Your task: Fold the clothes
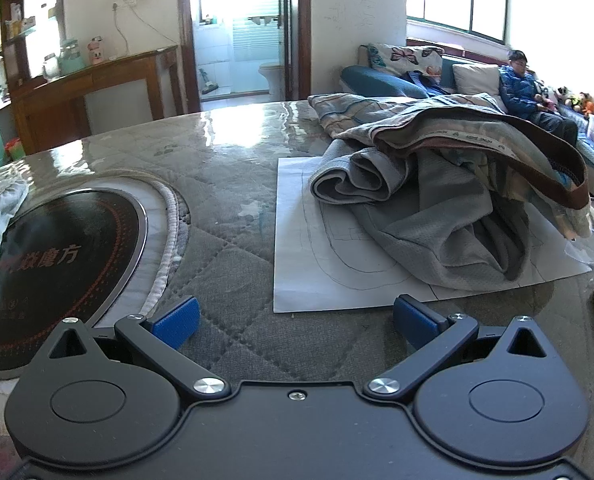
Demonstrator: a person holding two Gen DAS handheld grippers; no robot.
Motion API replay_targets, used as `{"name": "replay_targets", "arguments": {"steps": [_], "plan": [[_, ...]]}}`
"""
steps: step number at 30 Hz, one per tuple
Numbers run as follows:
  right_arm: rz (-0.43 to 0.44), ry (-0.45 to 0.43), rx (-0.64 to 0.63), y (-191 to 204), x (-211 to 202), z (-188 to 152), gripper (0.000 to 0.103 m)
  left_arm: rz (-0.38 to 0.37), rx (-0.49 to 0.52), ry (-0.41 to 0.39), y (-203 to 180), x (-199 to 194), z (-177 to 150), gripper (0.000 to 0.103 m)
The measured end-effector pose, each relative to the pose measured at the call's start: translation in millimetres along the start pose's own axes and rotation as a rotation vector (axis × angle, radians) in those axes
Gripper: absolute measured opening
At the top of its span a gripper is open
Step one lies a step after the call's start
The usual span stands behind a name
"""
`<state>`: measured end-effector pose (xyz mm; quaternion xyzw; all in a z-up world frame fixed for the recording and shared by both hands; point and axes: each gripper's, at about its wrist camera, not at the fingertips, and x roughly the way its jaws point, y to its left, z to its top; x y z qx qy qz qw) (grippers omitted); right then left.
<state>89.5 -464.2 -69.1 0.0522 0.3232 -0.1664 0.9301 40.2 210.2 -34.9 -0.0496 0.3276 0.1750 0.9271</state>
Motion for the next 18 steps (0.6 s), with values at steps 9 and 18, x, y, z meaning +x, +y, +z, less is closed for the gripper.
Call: {"name": "replay_targets", "arguments": {"steps": [9,18], "plan": [[-0.002,-0.001,0.004,2.6,0.3,-3.1,0.103,0.000,0.001,0.000,-0.3,-0.2,0.2,0.102],[-0.001,-0.002,0.006,3.0,-1.1,-1.2,0.103,0.001,0.002,0.000,-0.7,0.0,0.0,0.102]]}}
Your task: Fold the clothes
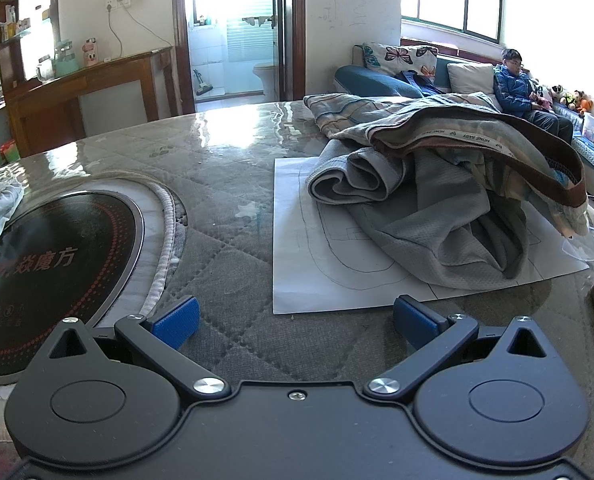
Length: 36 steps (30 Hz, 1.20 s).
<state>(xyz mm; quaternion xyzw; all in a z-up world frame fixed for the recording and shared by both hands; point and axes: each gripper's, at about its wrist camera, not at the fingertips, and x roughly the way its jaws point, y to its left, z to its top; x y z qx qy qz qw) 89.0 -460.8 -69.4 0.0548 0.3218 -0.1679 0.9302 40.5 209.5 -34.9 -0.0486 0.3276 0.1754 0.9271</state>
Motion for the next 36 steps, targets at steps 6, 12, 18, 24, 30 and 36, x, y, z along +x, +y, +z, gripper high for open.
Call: {"name": "replay_targets", "arguments": {"steps": [6,12,18,24,30,36], "plan": [[0.000,0.000,0.001,-3.8,-0.8,0.7,0.103,0.000,0.000,0.000,0.7,0.2,-0.4,0.102],[0.000,0.001,0.001,-3.9,-1.3,0.3,0.103,0.000,0.000,0.000,-0.1,0.4,-0.5,0.103],[-0.001,0.000,-0.001,-0.8,-0.7,-0.3,0.103,-0.003,-0.002,-0.001,0.4,0.4,-0.8,0.103],[-0.001,-0.001,-0.001,-1.1,-0.4,-0.8,0.103,-0.003,-0.003,-0.001,-0.6,0.9,-0.8,0.103],[-0.001,-0.001,-0.001,-0.5,-0.6,-1.0,0.103,-0.003,-0.003,-0.001,-0.3,0.9,-0.9,0.103],[-0.001,-0.001,-0.001,-0.4,-0.7,-1.1,0.103,-0.004,-0.005,0.000,0.2,0.9,-1.1,0.103]]}}
